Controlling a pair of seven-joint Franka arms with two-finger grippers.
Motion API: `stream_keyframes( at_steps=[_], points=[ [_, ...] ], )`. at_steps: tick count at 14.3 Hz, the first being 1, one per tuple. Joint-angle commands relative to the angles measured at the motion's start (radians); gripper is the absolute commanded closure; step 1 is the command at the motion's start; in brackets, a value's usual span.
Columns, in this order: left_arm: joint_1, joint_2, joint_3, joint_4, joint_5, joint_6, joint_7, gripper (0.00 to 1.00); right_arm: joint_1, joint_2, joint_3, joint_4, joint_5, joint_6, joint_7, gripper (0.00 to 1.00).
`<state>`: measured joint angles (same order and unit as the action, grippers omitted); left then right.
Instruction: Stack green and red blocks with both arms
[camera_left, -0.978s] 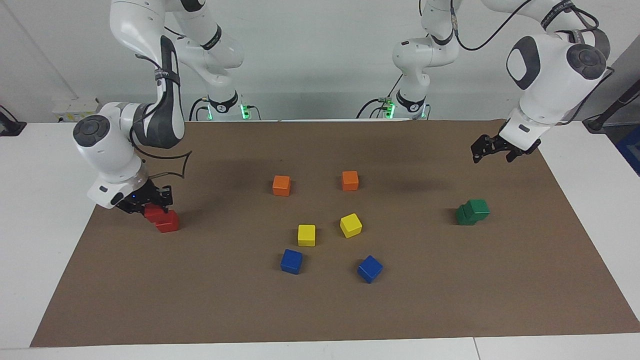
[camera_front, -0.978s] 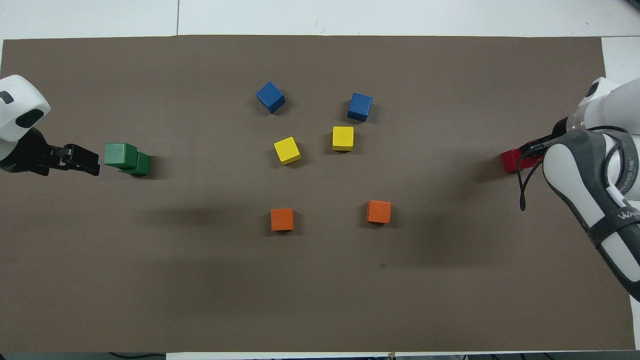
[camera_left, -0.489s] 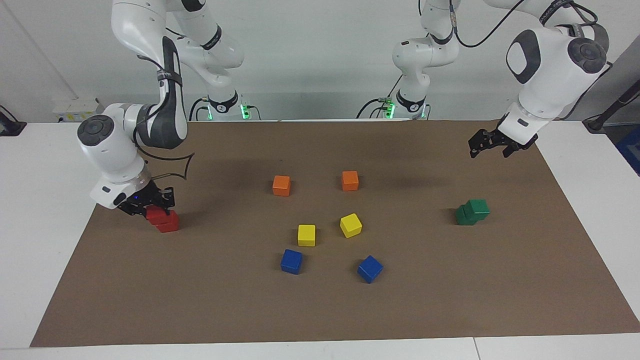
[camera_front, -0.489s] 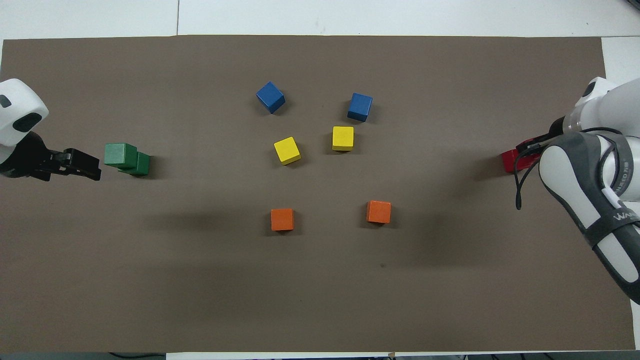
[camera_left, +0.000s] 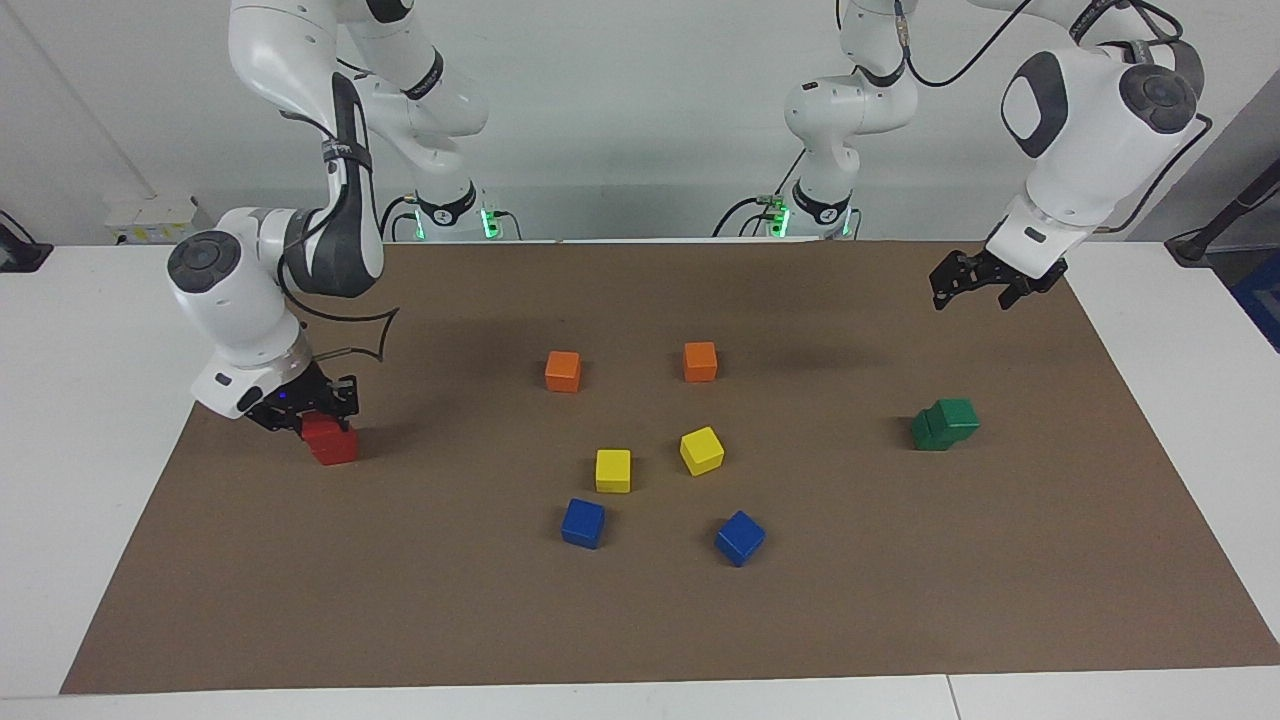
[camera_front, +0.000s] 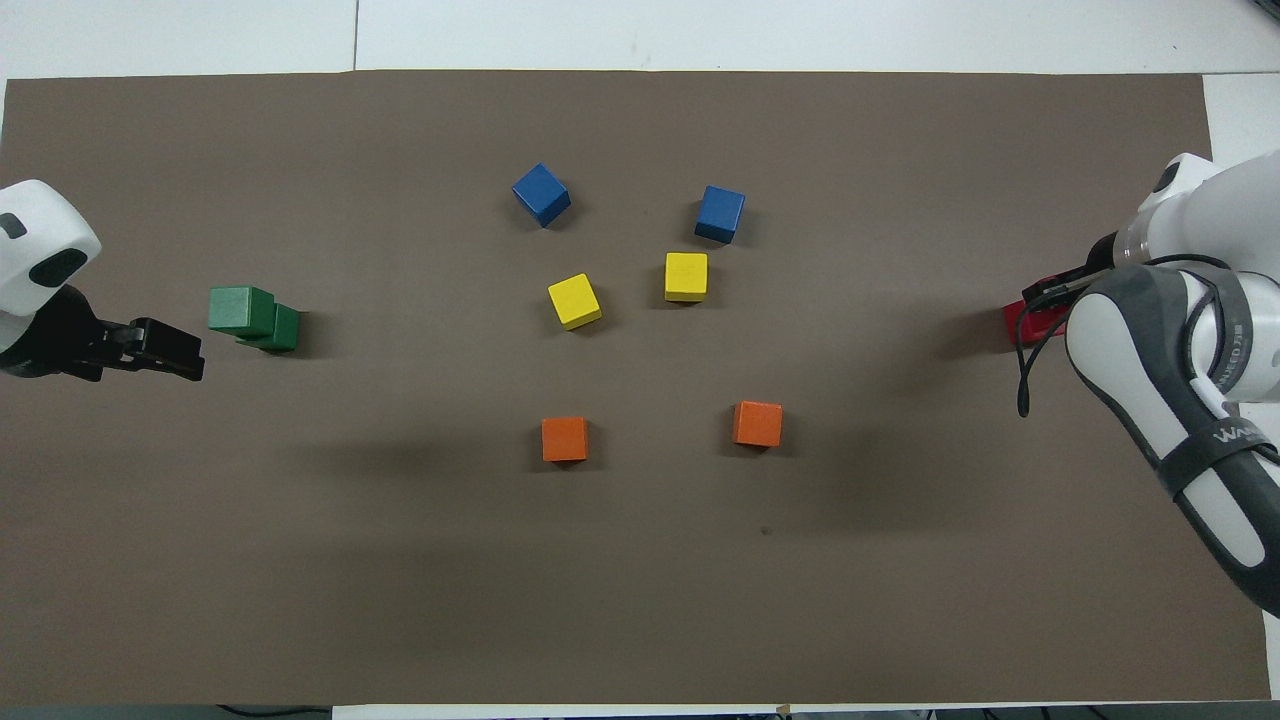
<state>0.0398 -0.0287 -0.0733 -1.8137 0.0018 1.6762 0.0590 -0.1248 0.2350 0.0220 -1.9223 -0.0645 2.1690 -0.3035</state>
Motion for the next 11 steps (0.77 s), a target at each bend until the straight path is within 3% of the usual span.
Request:
stream_keyframes(
  at_steps=[1,11],
  points=[
    [-0.043,-0.027,0.033,-0.035,-0.013,0.023,-0.011,0.00,-0.009,-0.006,0.006,-0.020,-0.004,0.022,0.018,1.00],
    [-0.040,-0.017,0.030,-0.015,-0.011,0.004,-0.011,0.00,-0.044,-0.016,0.006,-0.050,-0.004,0.038,0.007,1.00]
  ],
)
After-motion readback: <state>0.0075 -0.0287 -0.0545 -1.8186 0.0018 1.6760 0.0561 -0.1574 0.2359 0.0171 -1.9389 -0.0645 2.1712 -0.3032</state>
